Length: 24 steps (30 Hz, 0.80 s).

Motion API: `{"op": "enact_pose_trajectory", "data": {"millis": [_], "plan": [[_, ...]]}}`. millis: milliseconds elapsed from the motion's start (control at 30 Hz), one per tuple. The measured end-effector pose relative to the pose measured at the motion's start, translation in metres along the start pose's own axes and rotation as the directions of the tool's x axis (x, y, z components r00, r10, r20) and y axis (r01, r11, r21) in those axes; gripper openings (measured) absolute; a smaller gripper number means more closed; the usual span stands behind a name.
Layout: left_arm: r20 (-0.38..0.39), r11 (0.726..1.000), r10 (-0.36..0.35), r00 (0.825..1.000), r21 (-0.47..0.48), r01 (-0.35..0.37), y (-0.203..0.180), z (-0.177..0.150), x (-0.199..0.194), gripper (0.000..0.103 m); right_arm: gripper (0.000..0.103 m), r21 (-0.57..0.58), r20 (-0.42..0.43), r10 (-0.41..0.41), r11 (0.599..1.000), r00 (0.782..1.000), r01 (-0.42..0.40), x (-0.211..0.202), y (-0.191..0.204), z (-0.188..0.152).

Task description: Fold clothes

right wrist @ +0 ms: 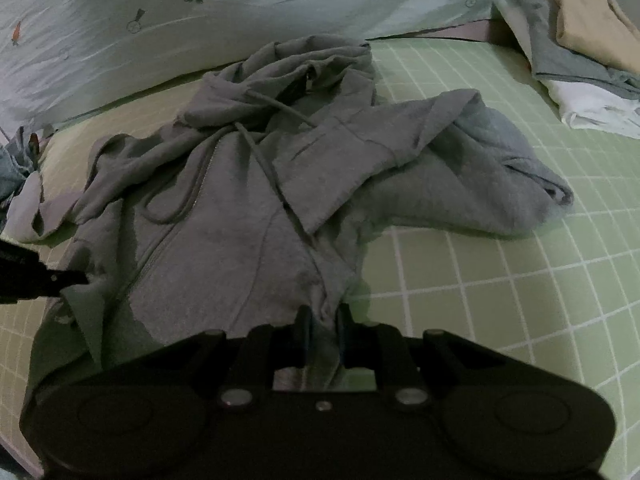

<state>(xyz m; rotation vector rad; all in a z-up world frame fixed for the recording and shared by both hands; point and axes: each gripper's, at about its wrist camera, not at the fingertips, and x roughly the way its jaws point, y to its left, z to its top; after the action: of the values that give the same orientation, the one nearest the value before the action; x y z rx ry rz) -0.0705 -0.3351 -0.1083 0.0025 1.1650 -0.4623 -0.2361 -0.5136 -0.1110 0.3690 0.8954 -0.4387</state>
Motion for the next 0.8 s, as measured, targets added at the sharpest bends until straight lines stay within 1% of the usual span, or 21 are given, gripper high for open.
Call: {"op": "enact_pose_trajectory", "data": {"millis": [100, 233, 300, 367, 400, 433, 533, 633, 733, 800], "plan": [[0.018, 1.0, 0.025, 1.0, -0.012, -0.025, 0.012, 0.0, -0.006, 0.004, 0.014, 0.009, 0.002, -0.003, 1.0, 1.0, 0.003, 0.0, 0.0, 0.0], [0.056, 0.996, 0.087, 0.995, -0.04, -0.084, 0.038, 0.0, -0.02, 0.004, 0.014, 0.013, 0.01, -0.005, 1.0, 1.0, 0.004, -0.001, -0.002, 0.001], [0.076, 0.988, 0.145, 0.987, -0.067, -0.14, 0.06, -0.001, -0.029, 0.004, 0.014, 0.005, 0.021, -0.011, 1.0, 1.0, 0.011, -0.002, -0.002, 0.003], [0.086, 0.973, 0.214, 0.973, -0.101, -0.205, 0.084, -0.003, -0.037, 0.004, 0.014, -0.005, 0.036, -0.02, 1.0, 0.999, 0.02, -0.004, -0.002, 0.005], [0.078, 0.968, 0.226, 0.971, -0.125, -0.215, 0.096, -0.006, -0.039, 0.004, 0.014, -0.011, 0.047, -0.027, 1.0, 0.999, 0.028, -0.005, -0.002, 0.006], [0.067, 0.964, 0.23, 0.971, -0.152, -0.218, 0.107, -0.009, -0.04, 0.004, 0.014, -0.014, 0.057, -0.033, 0.999, 0.998, 0.034, -0.006, -0.003, 0.008], [0.021, 0.958, 0.197, 0.98, -0.215, -0.188, 0.125, -0.027, -0.038, 0.004, 0.014, -0.019, 0.087, -0.048, 0.999, 0.995, 0.05, -0.008, -0.006, 0.014], [0.004, 0.958, 0.2, 0.98, -0.212, -0.194, 0.117, -0.04, -0.035, 0.004, 0.014, -0.04, 0.105, -0.071, 0.996, 0.992, 0.076, -0.009, -0.007, 0.019], [0.021, 0.958, 0.216, 0.976, -0.2, -0.208, 0.108, -0.044, -0.036, 0.004, 0.014, -0.038, 0.058, -0.085, 0.995, 0.995, 0.087, 0.002, -0.01, 0.02], [0.037, 0.955, 0.21, 0.977, -0.221, -0.197, 0.109, -0.047, -0.037, 0.004, 0.014, -0.053, 0.03, -0.093, 0.994, 0.995, 0.095, 0.009, -0.01, 0.021]]}}
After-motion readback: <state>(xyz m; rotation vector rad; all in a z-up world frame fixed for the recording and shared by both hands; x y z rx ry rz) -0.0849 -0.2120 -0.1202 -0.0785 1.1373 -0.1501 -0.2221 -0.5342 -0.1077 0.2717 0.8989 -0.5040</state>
